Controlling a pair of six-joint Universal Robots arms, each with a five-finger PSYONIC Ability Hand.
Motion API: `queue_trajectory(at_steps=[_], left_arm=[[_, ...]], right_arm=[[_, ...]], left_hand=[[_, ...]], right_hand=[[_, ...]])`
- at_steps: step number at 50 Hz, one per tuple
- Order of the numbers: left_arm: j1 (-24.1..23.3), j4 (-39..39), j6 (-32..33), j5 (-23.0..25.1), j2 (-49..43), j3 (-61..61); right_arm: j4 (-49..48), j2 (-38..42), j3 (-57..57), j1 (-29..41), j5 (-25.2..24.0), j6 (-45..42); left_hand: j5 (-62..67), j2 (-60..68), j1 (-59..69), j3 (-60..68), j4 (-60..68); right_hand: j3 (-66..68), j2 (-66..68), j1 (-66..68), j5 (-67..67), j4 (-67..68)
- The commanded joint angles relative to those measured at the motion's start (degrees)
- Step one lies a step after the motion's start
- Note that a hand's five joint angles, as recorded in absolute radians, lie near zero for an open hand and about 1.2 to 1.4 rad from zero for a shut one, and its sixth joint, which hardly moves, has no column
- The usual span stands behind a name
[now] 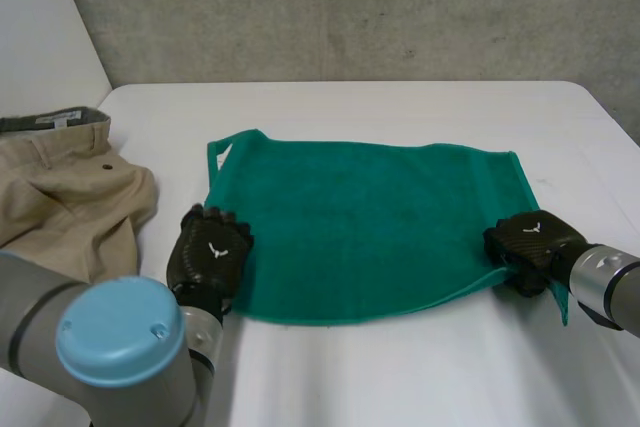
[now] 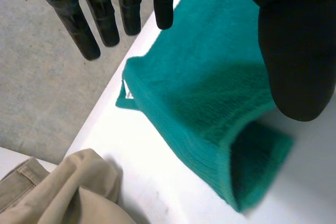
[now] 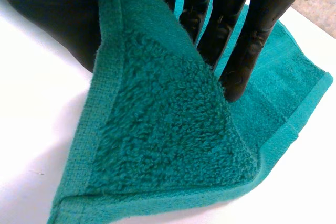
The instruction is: Fold the laundry.
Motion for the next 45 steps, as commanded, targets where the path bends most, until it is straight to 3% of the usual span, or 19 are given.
queue_trajectory(at_steps=[1, 11, 16, 21, 36, 41, 45], left_arm=[[5.9, -0.2, -3.9, 6.6, 4.4, -1.8], [13.0, -4.5, -14.8, 18.3, 7.2, -6.6], [16.8, -5.2, -15.6, 21.0, 7.1, -7.8], [17.6, -5.2, -16.4, 23.2, 6.5, -7.5], [18.2, -4.5, -16.1, 22.4, 0.2, -4.0], [18.4, -4.5, -15.9, 19.4, -2.6, -2.4], [18.4, -4.3, -15.9, 15.3, -2.8, -1.4]], right_arm=[[-0.1, -0.2, 1.0, -2.0, -3.4, 3.7], [-1.3, -0.3, 0.5, -4.7, -7.2, 13.3], [-2.1, -0.3, 0.4, -5.5, -7.3, 14.6], [-2.1, -0.3, 0.9, -5.4, -7.3, 14.6], [-3.7, -0.3, 1.0, -6.6, -7.2, 15.9], [-4.0, -0.7, 1.1, -6.7, -7.2, 17.3], [-4.4, -1.0, 1.2, -6.6, -7.1, 17.5]], left_hand=[[-3.0, -3.6, -2.4, -3.8, -3.2], [-2.3, -2.9, -1.7, -3.2, -2.5], [0.0, -0.6, 0.6, -0.8, -0.2], [0.8, 0.3, 1.5, 0.0, 0.6], [11.4, 10.9, 12.1, 10.6, 11.2], [15.8, 15.2, 16.4, 15.0, 15.6], [35.9, 35.4, 36.6, 35.1, 35.7]], right_hand=[[12.6, 12.6, 23.8, 12.8, 12.0], [12.6, 12.6, 23.8, 12.8, 12.0], [12.6, 12.6, 23.8, 12.8, 12.0], [12.6, 12.6, 23.8, 12.8, 12.0], [12.6, 12.6, 23.8, 12.8, 12.0], [12.6, 12.6, 23.8, 12.8, 12.0], [12.6, 12.6, 23.8, 12.8, 12.0]])
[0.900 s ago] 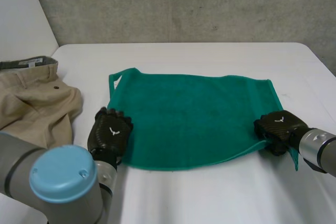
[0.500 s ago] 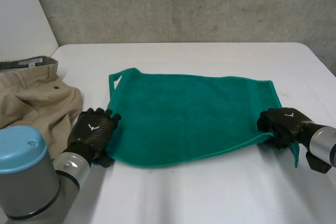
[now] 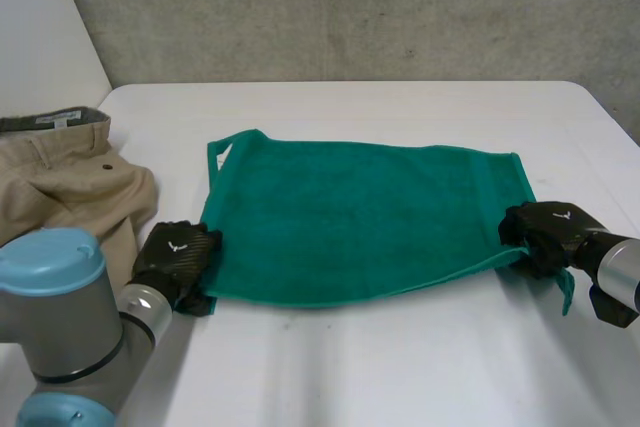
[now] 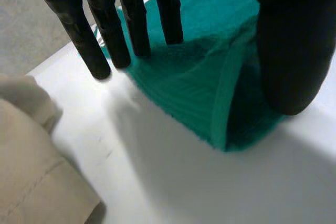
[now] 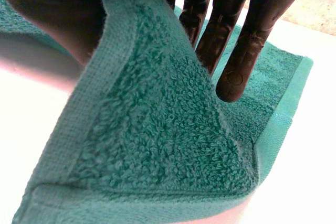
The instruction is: Fold the laundry.
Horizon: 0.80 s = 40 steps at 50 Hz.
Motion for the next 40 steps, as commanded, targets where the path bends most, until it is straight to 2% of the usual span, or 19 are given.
queue_trajectory(at_steps=[1, 3, 5, 12, 14, 17, 20, 25, 31, 35, 40], left_arm=[[0.0, 0.1, -0.1, -6.9, -1.2, 2.1], [-0.1, 0.2, -0.1, -7.6, -0.4, 2.5], [-0.1, 0.1, -0.1, -7.8, 1.4, 2.4], [-1.2, -2.4, 0.2, -7.6, 19.6, 1.0], [-1.5, -5.6, 0.5, -7.6, 26.6, 1.6], [-1.6, -9.4, 1.7, -7.4, 31.9, 2.5], [-1.5, -13.5, 3.9, -7.3, 34.8, 4.0], [-1.6, -16.3, 6.8, -7.1, 33.8, 4.8], [-1.6, -16.4, 11.2, -6.9, 22.9, 6.1], [-1.4, -16.2, 14.4, -7.3, 15.5, 9.2], [-1.3, -16.3, 16.7, -7.8, 4.5, 16.4]], right_arm=[[-0.5, -0.5, 0.2, 0.0, 0.1, 0.7], [-0.2, -1.1, 0.0, 0.0, 0.3, -0.1], [0.2, -3.0, -1.0, 0.0, 0.9, -0.5], [8.7, -16.4, -5.2, -0.1, 0.8, -6.4], [13.9, -21.4, -8.3, -0.1, 0.2, -9.2], [20.2, -26.5, -12.8, -0.1, 0.2, -12.4], [24.5, -28.1, -15.4, 0.0, 0.1, -14.4], [29.9, -27.0, -17.8, 0.2, 0.8, -18.6], [30.6, -18.3, -18.0, 0.7, 2.2, -21.8], [30.7, -11.5, -19.2, 0.9, 5.8, -23.2], [30.0, -0.7, -25.0, 5.7, 12.3, -24.6]], left_hand=[[39.9, 40.3, 40.0, 40.2, 40.0], [52.8, 53.2, 52.8, 53.0, 52.9], [53.3, 53.7, 53.4, 53.6, 53.4], [53.3, 53.7, 53.4, 53.6, 53.4], [53.3, 53.7, 53.4, 53.6, 53.4], [53.3, 53.7, 53.4, 53.6, 53.4], [53.3, 53.7, 53.4, 53.6, 53.4], [53.3, 53.7, 53.4, 53.6, 53.4], [53.3, 53.7, 53.4, 53.6, 53.4], [53.3, 53.7, 53.4, 53.6, 53.4], [53.0, 53.4, 53.1, 53.3, 53.1]], right_hand=[[12.6, 12.6, 23.8, 12.8, 12.0], [12.6, 12.6, 23.8, 12.8, 12.0], [12.6, 12.6, 23.8, 12.8, 12.0], [12.6, 12.6, 23.8, 12.8, 12.0], [12.6, 12.6, 23.8, 12.8, 12.0], [12.6, 12.6, 23.8, 12.8, 12.0], [12.6, 12.6, 23.8, 12.8, 12.0], [12.6, 12.6, 23.8, 12.8, 12.0], [12.6, 12.6, 23.8, 12.8, 12.0], [12.6, 12.6, 23.8, 12.8, 12.0], [12.6, 12.6, 23.8, 12.8, 12.0]])
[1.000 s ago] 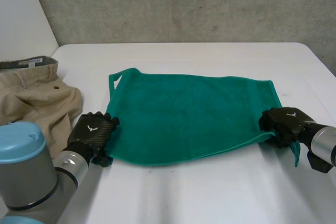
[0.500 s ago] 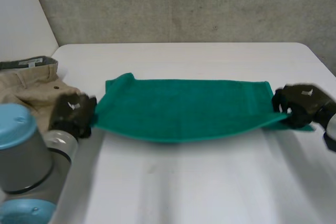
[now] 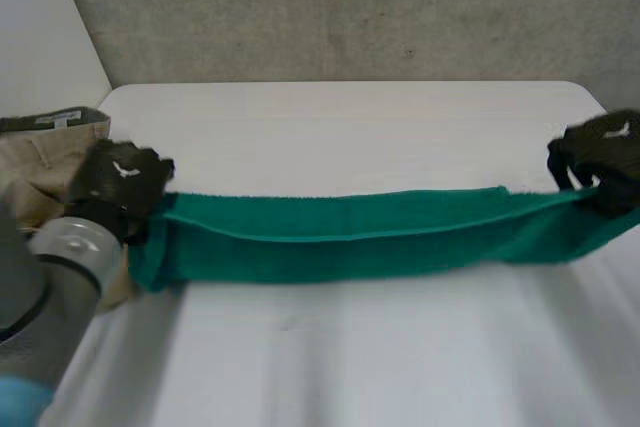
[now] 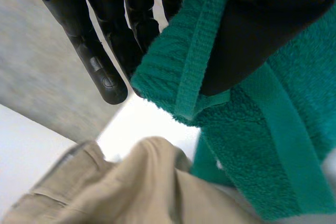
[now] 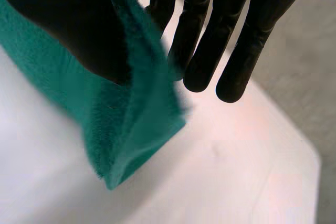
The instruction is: Fold the laundry.
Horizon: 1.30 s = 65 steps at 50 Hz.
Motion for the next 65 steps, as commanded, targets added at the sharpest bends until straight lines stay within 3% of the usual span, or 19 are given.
queue_trajectory(at_steps=[1, 7, 11, 16, 22, 30, 41, 49, 55, 59, 62, 65], left_arm=[[-0.1, 0.1, 3.8, -0.6, -16.8, 11.2], [-0.2, 0.8, 5.8, -0.3, -24.9, 24.9], [-0.9, 3.0, 7.2, 0.0, -27.9, 37.3], [-1.6, 12.4, 7.0, 0.2, -28.0, 51.2], [-1.9, 24.1, 6.9, 3.1, -24.1, 52.9], [-1.3, 26.0, 6.2, 5.6, -19.8, 40.6], [-0.9, 26.8, 2.6, 7.7, -18.7, 14.9], [-1.8, 29.2, 3.6, 7.9, -25.1, 2.9], [-1.5, 28.8, 4.8, 7.7, -22.8, -3.3], [-1.4, 28.4, 7.6, 7.7, -19.8, -6.4], [-1.5, 28.4, 9.0, 7.5, -17.4, -8.0], [-1.4, 28.2, 8.4, 7.5, -15.0, -8.7]], right_arm=[[-1.2, 14.3, -7.2, 5.7, 8.4, -1.4], [-6.8, 21.9, -19.8, 11.0, 12.6, 2.0], [-15.1, 24.7, -31.1, 12.3, 13.2, 9.4], [-29.6, 25.0, -44.5, 12.5, 14.4, 21.5], [-41.7, 22.2, -47.2, 12.6, 19.0, 26.5], [-41.2, 18.2, -37.5, 12.1, 17.4, 26.9], [-40.0, 14.2, -6.3, 10.8, 6.1, 23.2], [-38.9, 15.2, 9.1, 8.5, 5.1, 15.0], [-35.8, 14.7, 14.7, 6.5, 5.2, 11.1], [-32.5, 14.5, 16.2, 5.6, 4.4, 10.5], [-31.5, 14.2, 16.2, 4.6, 3.1, 10.6], [-31.4, 14.2, 16.2, 3.7, 1.5, 11.2]], left_hand=[[13.5, 11.2, 17.1, 11.6, 11.0], [13.7, 11.4, 17.3, 11.8, 11.2], [13.7, 11.4, 17.3, 11.8, 11.2], [13.8, 11.5, 17.4, 11.9, 11.3], [13.8, 11.5, 17.4, 11.9, 11.3], [13.8, 11.5, 17.4, 11.9, 11.3], [9.5, 7.2, 13.1, 7.6, 7.0], [8.4, 6.2, 12.0, 6.5, 6.0], [7.3, 5.0, 10.9, 5.4, 4.8], [-8.8, -11.1, -5.2, -10.7, -11.3], [-31.9, -34.2, -28.3, -33.8, -34.4], [-37.0, -39.2, -33.4, -38.9, -39.4]], right_hand=[[12.6, 12.4, 23.4, 12.8, 12.0], [12.6, 12.4, 23.4, 12.8, 12.0], [12.6, 12.4, 23.4, 12.8, 12.0], [12.6, 12.4, 23.4, 12.8, 12.0], [12.6, 12.4, 23.4, 12.8, 12.0], [12.6, 12.4, 23.4, 12.8, 12.0], [12.6, 12.4, 23.4, 12.8, 12.0], [12.6, 12.4, 23.4, 12.8, 12.0], [12.6, 12.4, 23.4, 12.8, 12.0], [12.6, 12.4, 23.4, 12.8, 12.0], [12.6, 12.4, 23.4, 12.8, 12.0], [12.6, 12.4, 23.4, 12.8, 12.0]])
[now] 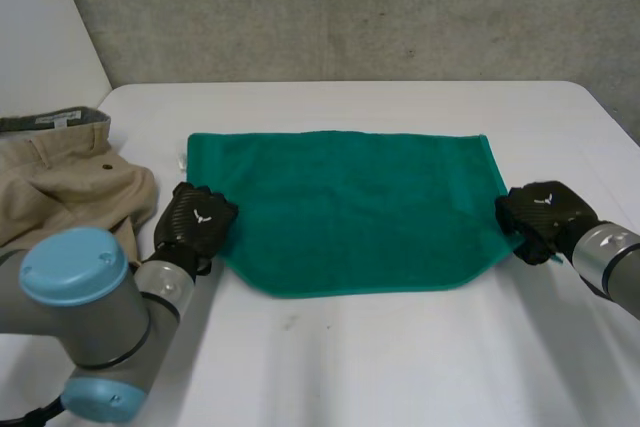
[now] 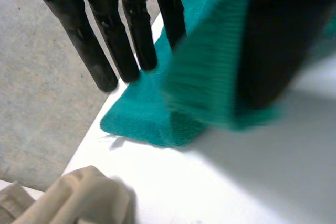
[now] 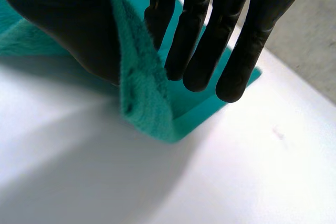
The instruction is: Fold the laundry.
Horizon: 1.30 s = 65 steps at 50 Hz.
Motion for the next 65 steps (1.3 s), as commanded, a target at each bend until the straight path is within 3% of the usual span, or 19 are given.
queue_trajectory(at_steps=[1, 7, 16, 27, 31, 36, 40, 42, 49, 53, 65], left_arm=[[0.1, -0.7, 2.2, -0.2, 7.2, -4.1], [0.2, -2.5, -2.1, -0.4, 10.8, -5.3], [3.3, -7.7, -18.7, -1.1, 11.1, -5.6], [4.4, -9.2, -21.2, -6.8, 5.6, -3.2], [5.0, -9.3, -22.5, -9.6, 4.0, -1.4], [5.1, -10.5, -24.3, -9.6, 2.3, 0.0], [5.7, -14.4, -26.6, -9.6, 1.3, 1.4], [5.7, -16.1, -27.0, -9.6, 1.3, 1.8], [5.1, -24.0, -24.9, -9.4, 4.9, 2.3], [4.5, -28.5, -19.4, -9.4, 13.1, 0.5], [1.5, -33.1, 11.5, -9.9, 32.4, -10.8]], right_arm=[[3.2, -0.4, 0.4, -2.5, -3.6, 0.7], [3.2, -0.4, 0.9, -3.5, -3.9, 1.0], [3.2, -0.4, 1.1, -5.1, -4.2, 1.7], [3.2, -0.4, 0.9, -5.6, -4.5, 4.9], [3.2, -0.4, 1.1, -5.6, -4.5, 5.0], [3.2, -0.4, 1.6, -5.4, -4.5, 5.0], [3.2, -0.4, 1.6, -5.4, -4.5, 4.5], [3.2, -0.4, 1.6, -5.4, -4.5, 4.0], [9.7, -3.5, 0.1, -5.7, -4.3, -1.7], [22.6, -9.5, -1.8, -6.1, -4.5, -12.7], [51.7, -19.3, -2.1, -17.2, -3.5, -38.2]], left_hand=[[-15.9, -14.1, -11.5, -15.3, -15.0], [-18.1, -16.3, -13.7, -17.5, -17.2], [-18.4, -16.6, -14.0, -17.8, -17.5], [-14.5, -12.8, -10.2, -13.9, -13.7], [-7.5, -5.7, -3.1, -6.9, -6.6], [4.8, 6.5, 9.2, 5.4, 5.7], [30.1, 31.9, 34.5, 30.7, 31.0], [35.6, 37.3, 39.9, 36.2, 36.4], [35.6, 37.3, 40.0, 36.2, 36.4], [35.6, 37.3, 40.0, 36.2, 36.4], [35.6, 37.3, 40.0, 36.2, 36.4]], right_hand=[[12.2, 12.4, 23.3, 12.7, 11.8], [12.2, 12.4, 23.3, 12.7, 11.8], [12.2, 12.4, 23.3, 12.7, 11.8], [12.2, 12.4, 23.3, 12.7, 11.8], [12.2, 12.4, 23.3, 12.7, 11.8], [12.2, 12.4, 23.3, 12.7, 11.8], [12.2, 12.4, 23.3, 12.7, 11.8], [12.2, 12.4, 23.3, 12.7, 11.8], [12.2, 12.4, 23.3, 12.7, 11.8], [12.2, 12.4, 23.3, 12.7, 11.8], [12.2, 12.4, 23.3, 12.7, 11.8]])
